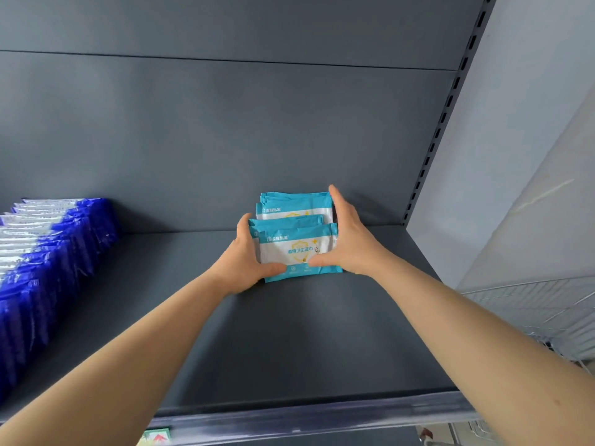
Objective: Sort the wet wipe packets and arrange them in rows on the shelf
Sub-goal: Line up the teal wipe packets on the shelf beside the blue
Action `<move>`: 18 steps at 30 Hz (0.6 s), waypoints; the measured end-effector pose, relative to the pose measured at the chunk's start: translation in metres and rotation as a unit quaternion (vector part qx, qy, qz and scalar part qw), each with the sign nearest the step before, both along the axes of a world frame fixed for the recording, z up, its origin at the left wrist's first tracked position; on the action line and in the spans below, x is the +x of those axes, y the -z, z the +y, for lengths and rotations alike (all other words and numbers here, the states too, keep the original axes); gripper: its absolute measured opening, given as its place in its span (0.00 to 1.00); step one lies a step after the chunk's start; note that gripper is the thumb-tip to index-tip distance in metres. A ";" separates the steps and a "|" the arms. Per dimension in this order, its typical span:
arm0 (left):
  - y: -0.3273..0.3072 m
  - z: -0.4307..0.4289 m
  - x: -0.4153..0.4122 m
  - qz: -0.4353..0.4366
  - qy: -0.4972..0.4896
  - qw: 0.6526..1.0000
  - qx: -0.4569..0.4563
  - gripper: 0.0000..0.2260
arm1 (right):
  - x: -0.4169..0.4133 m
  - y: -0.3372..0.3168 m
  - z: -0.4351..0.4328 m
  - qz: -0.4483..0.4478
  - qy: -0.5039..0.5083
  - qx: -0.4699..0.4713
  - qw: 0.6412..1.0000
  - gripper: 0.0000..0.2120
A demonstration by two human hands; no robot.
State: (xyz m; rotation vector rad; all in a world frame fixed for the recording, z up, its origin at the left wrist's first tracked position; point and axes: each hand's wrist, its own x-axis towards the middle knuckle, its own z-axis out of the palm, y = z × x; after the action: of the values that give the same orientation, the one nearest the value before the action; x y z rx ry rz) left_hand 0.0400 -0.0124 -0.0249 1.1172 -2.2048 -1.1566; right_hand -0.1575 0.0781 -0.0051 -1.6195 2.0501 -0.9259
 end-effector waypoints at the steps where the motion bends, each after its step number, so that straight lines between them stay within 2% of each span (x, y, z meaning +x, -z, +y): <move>1: 0.000 0.000 -0.001 -0.011 0.011 1.000 -0.008 0.44 | 0.000 0.000 0.000 0.014 -0.008 0.014 1.000 0.58; 3: 0.001 0.001 -0.002 -0.028 0.030 0.999 -0.033 0.40 | 0.000 -0.002 -0.002 0.047 -0.015 0.031 0.998 0.49; 5: 0.001 0.000 -0.003 -0.029 0.048 0.996 -0.066 0.42 | 0.000 -0.002 -0.003 0.061 -0.025 0.054 0.996 0.45; 7: 0.000 -0.002 -0.003 -0.040 0.062 0.993 -0.090 0.46 | 0.002 -0.001 -0.005 0.060 -0.034 0.067 0.995 0.48; 11: -0.004 -0.005 -0.004 -0.032 0.064 0.997 -0.022 0.49 | -0.001 -0.001 -0.003 -0.012 -0.025 0.052 0.998 0.62; 15: 0.000 0.000 -0.003 -0.052 0.069 0.996 -0.024 0.45 | -0.014 -0.004 0.005 -0.046 -0.041 0.104 0.993 0.61; 18: 0.001 -0.004 -0.002 -0.040 0.025 0.997 -0.062 0.37 | -0.006 -0.004 -0.002 -0.025 0.004 0.056 0.998 0.58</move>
State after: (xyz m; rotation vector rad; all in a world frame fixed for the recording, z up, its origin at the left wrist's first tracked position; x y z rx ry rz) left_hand 0.0383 -0.0165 -0.0259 1.0806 -2.3422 -0.9961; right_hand -0.1630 0.0763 -0.0016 -1.5143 2.0382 -0.8297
